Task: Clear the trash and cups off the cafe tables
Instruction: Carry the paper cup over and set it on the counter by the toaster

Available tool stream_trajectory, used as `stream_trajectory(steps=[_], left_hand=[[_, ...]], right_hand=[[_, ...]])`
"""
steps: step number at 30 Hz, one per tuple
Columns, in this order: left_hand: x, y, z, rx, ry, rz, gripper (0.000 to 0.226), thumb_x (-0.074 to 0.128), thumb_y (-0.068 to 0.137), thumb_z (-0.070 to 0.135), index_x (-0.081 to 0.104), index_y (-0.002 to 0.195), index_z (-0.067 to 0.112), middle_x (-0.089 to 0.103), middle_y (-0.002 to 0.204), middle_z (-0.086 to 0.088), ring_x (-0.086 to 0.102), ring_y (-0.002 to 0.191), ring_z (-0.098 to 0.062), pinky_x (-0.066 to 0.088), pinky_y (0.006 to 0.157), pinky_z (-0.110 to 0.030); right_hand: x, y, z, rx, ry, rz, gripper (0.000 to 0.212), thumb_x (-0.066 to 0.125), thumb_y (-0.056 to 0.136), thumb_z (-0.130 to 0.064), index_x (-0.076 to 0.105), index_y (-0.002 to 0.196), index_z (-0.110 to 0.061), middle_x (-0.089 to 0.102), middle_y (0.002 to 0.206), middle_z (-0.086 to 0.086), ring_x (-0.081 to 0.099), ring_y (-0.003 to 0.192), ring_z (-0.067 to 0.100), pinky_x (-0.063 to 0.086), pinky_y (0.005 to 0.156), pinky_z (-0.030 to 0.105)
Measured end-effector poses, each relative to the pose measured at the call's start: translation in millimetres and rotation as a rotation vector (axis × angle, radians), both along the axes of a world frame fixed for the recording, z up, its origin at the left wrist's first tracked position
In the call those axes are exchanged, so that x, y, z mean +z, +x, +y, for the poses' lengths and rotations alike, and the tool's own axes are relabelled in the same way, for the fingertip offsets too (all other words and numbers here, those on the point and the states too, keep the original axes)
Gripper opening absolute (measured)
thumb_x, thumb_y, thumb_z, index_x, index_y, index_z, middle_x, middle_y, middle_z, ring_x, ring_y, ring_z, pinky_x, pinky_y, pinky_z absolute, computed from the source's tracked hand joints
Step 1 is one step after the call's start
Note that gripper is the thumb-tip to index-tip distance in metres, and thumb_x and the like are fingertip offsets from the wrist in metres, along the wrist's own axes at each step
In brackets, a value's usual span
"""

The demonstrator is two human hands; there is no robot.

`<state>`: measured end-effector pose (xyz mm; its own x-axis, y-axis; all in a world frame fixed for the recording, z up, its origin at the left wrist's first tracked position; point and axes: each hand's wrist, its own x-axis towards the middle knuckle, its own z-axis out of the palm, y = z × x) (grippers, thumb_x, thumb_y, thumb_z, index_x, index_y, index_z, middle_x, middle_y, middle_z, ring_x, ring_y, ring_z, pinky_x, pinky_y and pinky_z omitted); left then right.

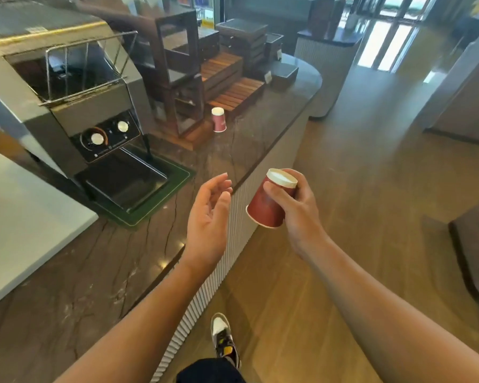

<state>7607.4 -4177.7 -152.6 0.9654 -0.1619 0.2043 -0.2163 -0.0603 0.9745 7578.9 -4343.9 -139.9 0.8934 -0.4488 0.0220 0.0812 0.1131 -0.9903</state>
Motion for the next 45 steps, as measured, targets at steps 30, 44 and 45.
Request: stream_trajectory(steps=[30,44,45], left_hand=[[-18,386,-133,0.361,0.025,0.106,0.031,0.049,0.109,0.029,0.053,0.131,0.050,0.062,0.130,0.025,0.058,0.128,0.004,0.048,0.107,-0.017],[-20,431,-170,0.741,0.012,0.198,0.048,0.046,0.090,0.062,0.054,0.134,0.044,0.062,0.135,0.013,0.057,0.130,-0.003,0.049,0.116,-0.041],[-20,432,-170,0.760,0.012,0.203,0.046,0.047,0.091,0.061,0.054,0.133,0.044,0.062,0.135,0.013,0.058,0.130,-0.004,0.049,0.116,-0.042]], right_hand=[[-43,516,-136,0.297,-0.319,0.004,0.058,0.085,0.089,-0.028,0.049,0.133,-0.039,0.057,0.131,-0.009,0.056,0.120,0.010,0.052,0.100,0.029],[-106,667,-131,0.614,-0.566,0.138,0.054,0.085,0.085,-0.031,0.049,0.124,-0.042,0.061,0.115,-0.017,0.061,0.106,0.010,0.056,0.096,0.043],[-110,670,-129,0.619,-0.586,0.145,0.056,0.086,0.085,-0.031,0.050,0.127,-0.039,0.062,0.117,-0.013,0.062,0.109,0.014,0.056,0.096,0.043]])
